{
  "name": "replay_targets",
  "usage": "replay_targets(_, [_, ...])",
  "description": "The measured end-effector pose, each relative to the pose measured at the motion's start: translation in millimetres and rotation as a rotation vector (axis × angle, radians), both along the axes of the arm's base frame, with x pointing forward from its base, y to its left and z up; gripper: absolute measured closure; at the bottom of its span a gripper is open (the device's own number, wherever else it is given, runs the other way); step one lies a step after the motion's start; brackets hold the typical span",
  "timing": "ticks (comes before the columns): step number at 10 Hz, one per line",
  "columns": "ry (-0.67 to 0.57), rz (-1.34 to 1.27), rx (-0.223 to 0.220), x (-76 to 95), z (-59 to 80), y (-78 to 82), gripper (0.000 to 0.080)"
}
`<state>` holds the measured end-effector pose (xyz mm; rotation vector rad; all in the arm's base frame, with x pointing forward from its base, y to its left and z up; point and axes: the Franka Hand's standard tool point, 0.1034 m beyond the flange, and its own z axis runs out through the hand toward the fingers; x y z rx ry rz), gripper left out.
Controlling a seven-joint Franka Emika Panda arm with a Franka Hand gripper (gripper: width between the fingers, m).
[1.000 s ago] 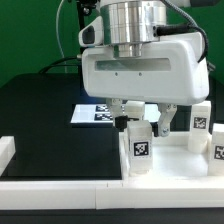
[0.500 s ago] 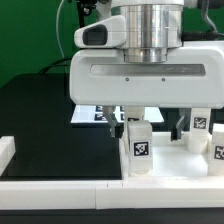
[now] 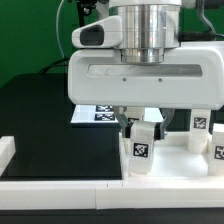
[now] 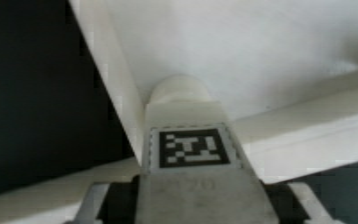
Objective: Assemble square table
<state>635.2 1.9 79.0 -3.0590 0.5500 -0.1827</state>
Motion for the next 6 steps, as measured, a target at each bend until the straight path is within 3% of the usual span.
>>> replay_targets(3, [0.002, -0.393, 0.042, -1.2, -1.2, -0.8, 0.0511])
replay_targets(6, [0.021, -0.84, 0.122, -2.7, -1.9, 1.7, 0.0511])
